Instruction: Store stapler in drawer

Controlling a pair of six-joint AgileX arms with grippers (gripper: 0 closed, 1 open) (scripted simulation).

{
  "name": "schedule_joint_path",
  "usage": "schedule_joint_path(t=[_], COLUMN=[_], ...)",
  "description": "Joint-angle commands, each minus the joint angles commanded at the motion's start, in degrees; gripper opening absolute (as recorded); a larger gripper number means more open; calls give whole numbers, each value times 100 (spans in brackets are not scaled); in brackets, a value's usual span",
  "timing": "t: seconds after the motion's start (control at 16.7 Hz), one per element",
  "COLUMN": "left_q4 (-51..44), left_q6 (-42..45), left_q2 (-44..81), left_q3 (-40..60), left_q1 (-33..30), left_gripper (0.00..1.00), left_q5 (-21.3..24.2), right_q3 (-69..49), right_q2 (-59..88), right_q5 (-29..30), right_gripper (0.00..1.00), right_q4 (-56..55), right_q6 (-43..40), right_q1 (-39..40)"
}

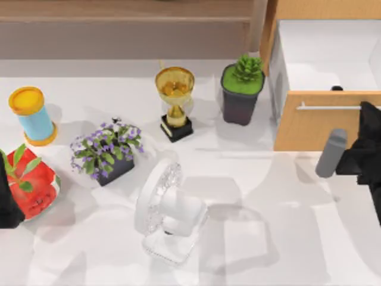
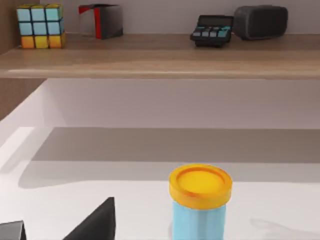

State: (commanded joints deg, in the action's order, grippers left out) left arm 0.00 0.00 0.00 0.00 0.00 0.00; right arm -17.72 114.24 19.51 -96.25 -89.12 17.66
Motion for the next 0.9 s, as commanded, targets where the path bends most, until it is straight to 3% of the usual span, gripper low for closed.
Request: schedule_joint_path(t=[0.9], left_q4=[0], left_q6=[0], left_q2=[0], left_q3=[0], left_q1=[0], left_gripper=[100], left_q5=[0], right_q3=[-1418], right_q2=[452], right_q5=[-394], right_gripper=[0], right_q4=[995], right_q6=[11], right_q1=[-394])
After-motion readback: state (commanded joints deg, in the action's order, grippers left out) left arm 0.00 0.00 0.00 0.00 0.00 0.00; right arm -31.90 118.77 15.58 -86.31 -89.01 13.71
